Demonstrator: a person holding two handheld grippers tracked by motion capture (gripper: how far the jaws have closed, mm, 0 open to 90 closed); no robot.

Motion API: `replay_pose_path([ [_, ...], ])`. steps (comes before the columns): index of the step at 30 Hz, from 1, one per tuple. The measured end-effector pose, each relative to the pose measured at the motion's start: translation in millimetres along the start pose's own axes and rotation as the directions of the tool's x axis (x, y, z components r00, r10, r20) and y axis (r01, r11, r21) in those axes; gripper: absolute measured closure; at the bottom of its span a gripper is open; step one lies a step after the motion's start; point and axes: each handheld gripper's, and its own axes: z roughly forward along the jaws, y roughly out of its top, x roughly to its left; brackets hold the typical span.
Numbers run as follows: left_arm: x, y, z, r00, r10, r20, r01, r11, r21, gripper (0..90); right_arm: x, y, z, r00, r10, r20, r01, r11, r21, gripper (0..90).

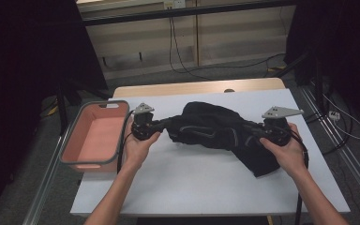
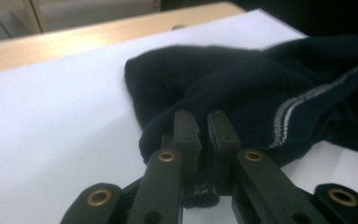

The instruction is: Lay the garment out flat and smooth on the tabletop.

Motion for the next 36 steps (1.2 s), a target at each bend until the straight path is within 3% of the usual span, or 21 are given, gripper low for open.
replay_pose_path([
  [2, 3.1, -4.8, 13.9, 0.9998, -0.022, -0.002, 0.022, 0.9997, 0.014, 84.0, -12.5, -5.0, 20.2, 0.9994, 0.026, 0.021, -0.026, 0.999, 0.03, 78.7],
  [4, 4.9, -6.1, 18.0, 0.9997, -0.026, -0.006, 0.026, 0.9994, 0.022, 83.4, -14.4, -6.1, 24.1, 0.9992, 0.026, 0.031, -0.027, 0.999, 0.035, 77.8],
  [7, 6.7, -7.4, 23.6, 0.9992, -0.035, -0.016, 0.035, 0.9992, 0.016, 71.6, -24.1, -11.4, 38.3, 0.9976, 0.046, 0.051, -0.048, 0.998, 0.031, 73.0],
  [9, 6.0, -8.2, 23.5, 0.9992, -0.039, -0.01, 0.039, 0.9992, 0.006, 65.0, -28.0, -14.5, 43.5, 0.9945, 0.04, 0.097, -0.044, 0.998, 0.034, 68.6],
  [13, 4.0, -9.9, 19.1, 0.9997, 0.015, -0.018, -0.015, 0.9999, 0.005, 56.6, -33.6, -17.4, 41.7, 0.9874, 0.056, 0.148, -0.063, 0.997, 0.04, 62.4],
  [16, 3.2, -9.9, 15.8, 0.9998, 0.018, -0.012, -0.018, 0.9998, -0.011, 53.2, -33.7, -17.0, 35.5, 0.9859, 0.058, 0.157, -0.064, 0.997, 0.03, 58.6],
  [18, 3.6, -10.1, 14.7, 0.9992, 0.037, -0.014, -0.037, 0.9993, 0.006, 50.7, -32.3, -15.5, 31.0, 0.9869, 0.054, 0.152, -0.058, 0.998, 0.023, 55.9],
  [21, 4.3, -13.0, 17.5, 0.9995, 0.023, -0.023, -0.022, 0.9996, 0.015, 49.5, -25.1, -9.2, 21.6, 0.9906, 0.034, 0.133, -0.034, 0.999, 0.003, 51.2],
  [27, 2.4, -16.8, 26.3, 0.9997, 0.024, -0.011, -0.024, 0.9989, 0.04, 47.5, 0.9, 6.5, 4.6, 0.9949, -0.054, 0.085, 0.056, 0.998, -0.021, 50.3],
  [30, 1.2, -15.1, 26.1, 0.9992, 0.04, -0.009, -0.04, 0.9986, 0.035, 46.8, 13.8, 7.5, 3.4, 0.9902, -0.114, 0.08, 0.115, 0.993, 0.003, 56.7],
  [32, 1.1, -14.8, 26.3, 0.9991, 0.04, -0.014, -0.04, 0.9987, 0.032, 46.7, 15.4, 7.7, 3.0, 0.991, -0.116, 0.067, 0.116, 0.993, 0.0, 58.0],
  [33, 1.9, -14.8, 26.4, 0.9989, 0.043, -0.015, -0.043, 0.9985, 0.034, 46.7, 18.1, 8.2, 2.3, 0.9907, -0.126, 0.05, 0.127, 0.992, -0.002, 58.2],
  [34, 2.2, -15.6, 27.9, 0.9996, 0.025, -0.016, -0.024, 0.9994, 0.027, 46.0, 22.7, 9.0, 1.6, 0.9879, -0.146, 0.053, 0.146, 0.989, 0.011, 57.2],
  [36, 4.8, -16.4, 29.7, 0.9994, 0.026, -0.025, -0.025, 0.9991, 0.035, 44.9, 23.6, 8.3, 2.4, 0.9843, -0.162, 0.071, 0.16, 0.987, 0.027, 53.0],
])
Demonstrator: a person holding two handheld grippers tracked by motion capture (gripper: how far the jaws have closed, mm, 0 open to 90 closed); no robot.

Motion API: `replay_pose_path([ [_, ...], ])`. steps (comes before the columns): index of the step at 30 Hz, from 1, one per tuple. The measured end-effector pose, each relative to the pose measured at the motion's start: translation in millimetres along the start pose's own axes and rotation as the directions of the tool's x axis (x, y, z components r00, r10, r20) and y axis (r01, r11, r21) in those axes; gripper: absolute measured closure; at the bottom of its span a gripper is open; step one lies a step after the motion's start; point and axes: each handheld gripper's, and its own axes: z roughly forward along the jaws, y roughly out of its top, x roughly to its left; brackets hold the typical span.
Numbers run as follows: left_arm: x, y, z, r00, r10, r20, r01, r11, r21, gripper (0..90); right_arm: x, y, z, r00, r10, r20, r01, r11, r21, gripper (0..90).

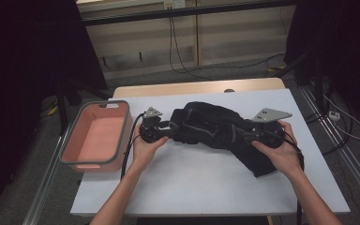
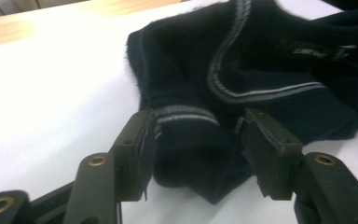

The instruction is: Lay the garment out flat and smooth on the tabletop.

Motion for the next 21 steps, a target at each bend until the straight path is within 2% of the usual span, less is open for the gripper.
replay_pose_path([
  [3, 2.9, -1.7, 4.1, 0.9997, -0.007, -0.022, 0.007, 0.9999, 0.008, 42.8, -4.3, -3.9, 2.4, 0.9996, 0.008, 0.028, -0.008, 1.0, 0.017, 49.2],
  [5, 3.7, -3.2, 7.5, 0.9997, -0.005, -0.026, 0.006, 0.9999, 0.016, 41.7, -13.8, -11.5, 5.6, 0.9977, 0.033, 0.06, -0.034, 0.999, 0.031, 48.4],
  [6, 3.5, -4.3, 9.5, 0.9996, -0.003, -0.026, 0.004, 0.9997, 0.026, 41.1, -18.7, -16.1, 6.9, 0.9963, 0.05, 0.069, -0.053, 0.998, 0.036, 51.8],
  [7, 3.5, -6.0, 12.4, 0.9995, 0.014, -0.028, -0.013, 0.9993, 0.035, 42.4, -22.9, -19.8, 6.9, 0.9946, 0.069, 0.077, -0.072, 0.997, 0.036, 61.9],
  [8, 2.3, -9.3, 16.1, 0.9999, 0.013, -0.011, -0.012, 0.9989, 0.045, 53.9, -31.6, -24.8, 3.7, 0.9913, 0.115, 0.063, -0.115, 0.993, -0.009, 73.5],
  [9, 2.3, -9.3, 16.1, 0.9999, 0.013, -0.011, -0.012, 0.9989, 0.045, 58.6, -31.6, -24.8, 3.7, 0.9913, 0.115, 0.063, -0.115, 0.993, -0.009, 73.5],
  [10, 2.0, -10.2, 16.9, 0.9997, 0.024, -0.007, -0.023, 0.9984, 0.051, 65.6, -40.5, -27.6, -0.8, 0.9831, 0.164, 0.081, -0.161, 0.986, -0.041, 78.0],
  [11, 1.1, -10.4, 16.9, 0.9998, 0.021, 0.005, -0.022, 0.9983, 0.054, 65.6, -40.5, -27.6, -0.8, 0.9831, 0.164, 0.081, -0.161, 0.986, -0.041, 78.0],
  [12, -1.0, -10.5, 16.8, 0.9998, 0.018, 0.004, -0.018, 0.9985, 0.052, 70.9, -43.7, -29.0, -2.1, 0.98, 0.183, 0.078, -0.179, 0.982, -0.051, 79.1],
  [14, -2.7, -10.6, 14.2, 0.9986, 0.054, 0.006, -0.054, 0.997, 0.056, 84.1, -54.7, -35.8, -6.2, 0.9687, 0.23, 0.094, -0.225, 0.973, -0.058, 80.9],
  [15, -2.7, -10.6, 14.2, 0.9986, 0.054, 0.006, -0.054, 0.997, 0.056, 85.0, -54.7, -35.8, -6.2, 0.9687, 0.23, 0.094, -0.225, 0.973, -0.058, 80.9],
  [16, -2.5, -11.3, 13.6, 0.999, 0.043, 0.008, -0.043, 0.9977, 0.052, 85.8, -64.7, -41.9, -8.9, 0.9598, 0.261, 0.103, -0.255, 0.965, -0.069, 81.0],
  [17, -1.1, -11.6, 12.9, 0.9985, 0.054, 0.008, -0.054, 0.9969, 0.058, 85.8, -64.7, -41.9, -8.9, 0.9598, 0.261, 0.103, -0.255, 0.965, -0.069, 81.0],
  [19, -0.2, -13.4, 11.1, 0.9991, 0.039, 0.014, -0.04, 0.9973, 0.061, 86.5, -71.3, -47.7, -10.1, 0.9562, 0.274, 0.104, -0.268, 0.961, -0.061, 80.5],
  [20, 0.5, -13.9, 9.6, 0.9991, 0.04, 0.014, -0.041, 0.9974, 0.059, 86.8, -76.7, -54.7, -10.2, 0.9544, 0.273, 0.121, -0.27, 0.962, -0.041, 78.8],
  [21, 0.6, -14.4, 8.1, 0.9993, 0.035, 0.014, -0.036, 0.9976, 0.059, 86.8, -76.7, -54.7, -10.2, 0.9544, 0.273, 0.121, -0.27, 0.962, -0.041, 78.8],
])
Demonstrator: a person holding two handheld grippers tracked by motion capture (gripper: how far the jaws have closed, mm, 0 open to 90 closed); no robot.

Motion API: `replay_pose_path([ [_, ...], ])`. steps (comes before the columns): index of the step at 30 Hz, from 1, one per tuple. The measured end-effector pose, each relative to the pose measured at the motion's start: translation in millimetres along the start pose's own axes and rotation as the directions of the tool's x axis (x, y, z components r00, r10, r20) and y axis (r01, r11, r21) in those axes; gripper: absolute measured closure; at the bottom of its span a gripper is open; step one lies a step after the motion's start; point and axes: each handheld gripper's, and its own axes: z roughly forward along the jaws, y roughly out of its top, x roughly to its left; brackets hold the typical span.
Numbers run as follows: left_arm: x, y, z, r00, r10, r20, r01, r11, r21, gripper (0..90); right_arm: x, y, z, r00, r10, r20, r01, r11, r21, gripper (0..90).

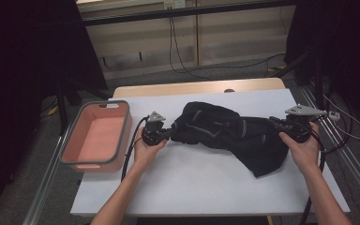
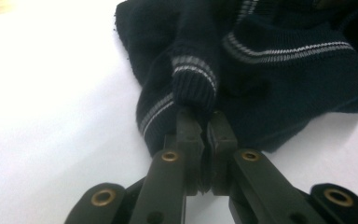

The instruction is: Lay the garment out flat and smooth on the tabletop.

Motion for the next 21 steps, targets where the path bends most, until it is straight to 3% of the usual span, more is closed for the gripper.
replay_pose_path([
  [2, -0.2, -1.5, -6.1, 1.0, 0.001, 0.006, -0.001, 1.0, 0.0, 87.0, -3.3, -3.2, 0.6, 1.0, 0.009, -0.003, -0.009, 1.0, 0.016, 75.5],
  [4, -0.6, -4.1, -13.3, 0.9999, 0.003, 0.01, -0.003, 1.0, -0.002, 87.3, -2.2, -3.8, 1.1, 1.0, -0.003, 0.001, 0.003, 0.999, 0.039, 64.4],
  [8, -2.2, -14.8, -29.8, 0.9995, 0.029, 0.009, -0.03, 0.9994, 0.018, 87.6, 4.5, 2.0, -3.6, 0.9997, -0.023, -0.004, 0.023, 1.0, 0.01, 57.7],
  [12, -3.2, -22.7, -42.6, 0.9991, 0.01, 0.04, -0.011, 0.9998, 0.015, 87.2, 18.9, 12.6, -9.0, 0.9962, -0.087, -0.003, 0.087, 0.996, -0.023, 54.3],
  [14, -5.4, -22.2, -45.4, 0.9988, 0.025, 0.043, -0.026, 0.9995, 0.018, 75.1, 26.7, 18.8, -13.5, 0.9936, -0.113, -0.004, 0.112, 0.992, -0.049, 55.2],
  [15, -6.4, -20.4, -46.3, 0.9991, 0.034, 0.026, -0.035, 0.9994, 0.007, 67.9, 33.7, 22.7, -15.9, 0.9897, -0.139, -0.036, 0.136, 0.989, -0.064, 58.1],
  [18, -6.4, -12.8, -47.4, 0.9985, 0.044, 0.034, -0.043, 0.9989, -0.021, 65.2, 38.7, 23.2, -14.4, 0.9859, -0.16, -0.047, 0.158, 0.986, -0.059, 60.1],
  [19, -5.1, -7.3, -47.3, 0.9983, 0.055, 0.02, -0.055, 0.9979, -0.034, 58.2, 41.4, 21.5, -8.2, 0.984, -0.168, -0.06, 0.166, 0.986, -0.03, 59.2],
  [21, -1.4, 1.2, -45.2, 0.9986, 0.05, 0.019, -0.049, 0.9975, -0.05, 55.2, 41.4, 20.5, -5.2, 0.9838, -0.167, -0.064, 0.166, 0.986, -0.02, 58.8],
])
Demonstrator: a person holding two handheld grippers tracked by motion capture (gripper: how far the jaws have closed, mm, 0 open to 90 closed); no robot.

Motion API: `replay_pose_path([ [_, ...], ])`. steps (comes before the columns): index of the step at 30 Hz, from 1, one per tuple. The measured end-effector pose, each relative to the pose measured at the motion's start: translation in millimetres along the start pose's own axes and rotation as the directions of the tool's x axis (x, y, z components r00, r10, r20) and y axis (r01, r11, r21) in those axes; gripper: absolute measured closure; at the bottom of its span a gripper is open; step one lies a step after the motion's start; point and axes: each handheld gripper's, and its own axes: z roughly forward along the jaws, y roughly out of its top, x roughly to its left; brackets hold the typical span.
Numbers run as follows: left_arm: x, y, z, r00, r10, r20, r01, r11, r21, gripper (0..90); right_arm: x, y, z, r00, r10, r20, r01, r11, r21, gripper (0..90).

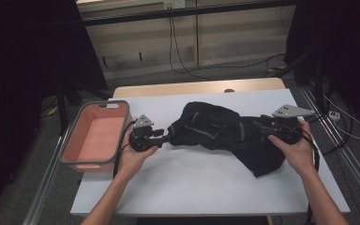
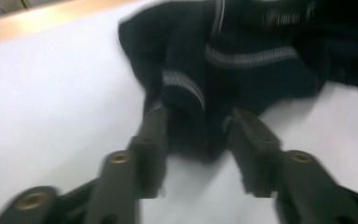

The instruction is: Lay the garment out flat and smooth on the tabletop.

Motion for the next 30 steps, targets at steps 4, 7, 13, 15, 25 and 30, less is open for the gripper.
replay_pose_path([
  [4, 11.5, 17.4, 17.7, 0.9998, -0.015, -0.015, 0.014, 0.9996, -0.024, 49.9, 0.2, -7.7, 19.5, 0.9992, 0.008, -0.039, -0.006, 0.998, 0.064, 50.9],
  [7, 17.2, 28.1, 34.4, 0.9989, -0.044, -0.014, 0.044, 0.9987, -0.027, 47.0, 0.9, -8.6, 24.1, 0.9986, 0.009, -0.052, -0.005, 0.997, 0.076, 48.0],
  [13, 15.8, 39.4, 58.4, 0.9983, -0.049, 0.031, 0.049, 0.9988, 0.001, 47.5, 3.8, -11.7, 31.9, 0.9964, 0.003, -0.085, 0.006, 0.994, 0.106, 40.2],
  [15, 12.2, 35.0, 66.7, 0.9993, -0.028, 0.025, 0.027, 0.9988, 0.041, 47.2, 5.2, -12.6, 33.4, 0.9959, 0.001, -0.09, 0.01, 0.993, 0.12, 39.3],
  [25, 6.7, 20.2, 53.1, 0.9992, 0.024, 0.031, -0.027, 0.9958, 0.087, 81.8, 10.3, -17.0, 35.5, 0.9913, -0.02, -0.13, 0.039, 0.988, 0.149, 47.1],
  [30, 5.2, 14.7, 25.9, 0.9993, 0.029, 0.025, -0.03, 0.9988, 0.039, 82.0, 17.2, -15.4, 31.2, 0.9904, -0.056, -0.127, 0.076, 0.985, 0.155, 59.7],
])
